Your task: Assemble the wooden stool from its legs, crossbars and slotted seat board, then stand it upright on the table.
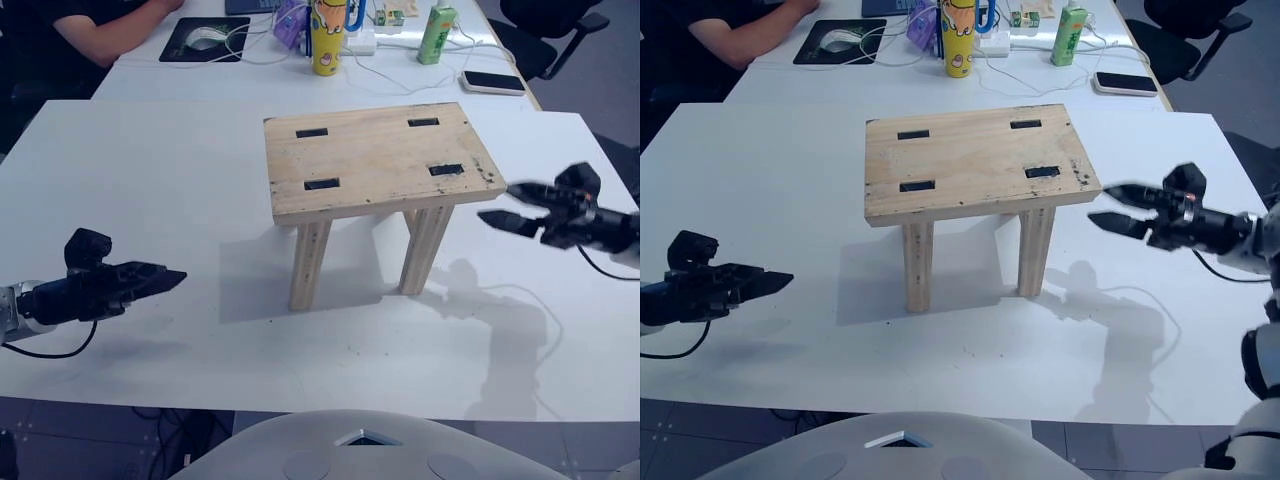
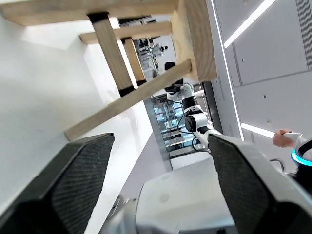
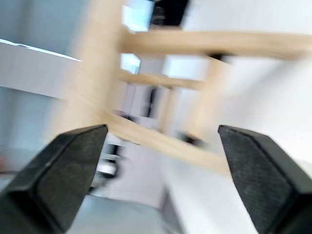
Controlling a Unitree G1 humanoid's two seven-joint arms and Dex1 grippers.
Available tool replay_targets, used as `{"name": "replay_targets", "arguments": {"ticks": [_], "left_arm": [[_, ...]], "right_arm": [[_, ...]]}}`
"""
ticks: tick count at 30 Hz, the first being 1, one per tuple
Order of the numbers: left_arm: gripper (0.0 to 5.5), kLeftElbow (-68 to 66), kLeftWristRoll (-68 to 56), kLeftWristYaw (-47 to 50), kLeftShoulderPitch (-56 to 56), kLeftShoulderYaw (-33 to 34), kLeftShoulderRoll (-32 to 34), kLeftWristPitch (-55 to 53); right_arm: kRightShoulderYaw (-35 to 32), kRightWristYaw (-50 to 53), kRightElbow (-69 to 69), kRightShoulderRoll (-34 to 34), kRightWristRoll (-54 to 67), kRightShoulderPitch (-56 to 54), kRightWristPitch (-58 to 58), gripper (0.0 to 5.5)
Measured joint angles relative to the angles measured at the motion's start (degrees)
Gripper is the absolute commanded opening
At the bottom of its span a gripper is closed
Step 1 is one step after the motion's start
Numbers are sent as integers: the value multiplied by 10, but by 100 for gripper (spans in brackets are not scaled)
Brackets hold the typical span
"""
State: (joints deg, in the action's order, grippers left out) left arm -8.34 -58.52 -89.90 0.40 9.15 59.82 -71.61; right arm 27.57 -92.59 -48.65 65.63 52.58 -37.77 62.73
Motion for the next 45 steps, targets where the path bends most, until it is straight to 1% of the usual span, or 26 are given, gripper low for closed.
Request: {"name": "replay_targets", "arguments": {"ticks": [1,4,7,9,10,12,15,18,21,23,25,26,30,34,35,39,40,41,45], "left_arm": [[356,32,0,7,14,3,-2,4],[356,160,1,57,45,5,-30,31],[356,251,15,107,41,-24,-61,65],[356,291,55,151,17,-68,-92,102],[356,302,68,163,9,-84,-101,115],[356,329,126,207,-20,-134,-131,165],[356,342,196,254,-49,-195,-179,234],[356,343,240,283,-68,-238,-204,268],[356,347,260,296,-75,-259,-213,281],[356,344,280,312,-84,-272,-222,287],[356,336,302,330,-100,-286,-236,299],[356,328,314,340,-107,-288,-239,305],[356,277,339,376,-134,-284,-268,319],[356,181,373,405,-189,-274,-305,359],[356,135,390,409,-214,-275,-318,379],[356,-44,440,415,-295,-278,-345,470],[356,-70,446,416,-306,-278,-348,481],[356,-136,462,419,-335,-279,-354,511],[356,-309,502,446,-416,-283,-369,591]], "right_arm": [[21,0,8,11,-15,13,-38,420],[93,0,71,28,-66,56,-182,373],[143,0,160,29,-134,73,-297,328],[161,0,223,28,-220,82,-392,296],[160,0,234,25,-243,83,-423,274],[140,0,243,-3,-293,82,-494,239],[109,0,243,-54,-288,74,-516,190],[93,1,252,-73,-235,60,-494,139],[95,1,278,-72,-200,47,-468,88],[96,0,275,-75,-202,34,-467,55],[92,1,251,-97,-216,15,-488,17],[88,0,230,-114,-231,7,-502,1],[60,1,141,-180,-280,-29,-561,1],[22,28,28,-250,-353,-75,-659,1],[13,56,-14,-273,-382,-91,-694,1],[9,142,-100,-317,-461,-130,-783,1],[11,157,-109,-322,-474,-135,-791,1],[19,197,-132,-333,-503,-147,-809,1],[39,327,-181,-369,-580,-182,-831,1]]}}
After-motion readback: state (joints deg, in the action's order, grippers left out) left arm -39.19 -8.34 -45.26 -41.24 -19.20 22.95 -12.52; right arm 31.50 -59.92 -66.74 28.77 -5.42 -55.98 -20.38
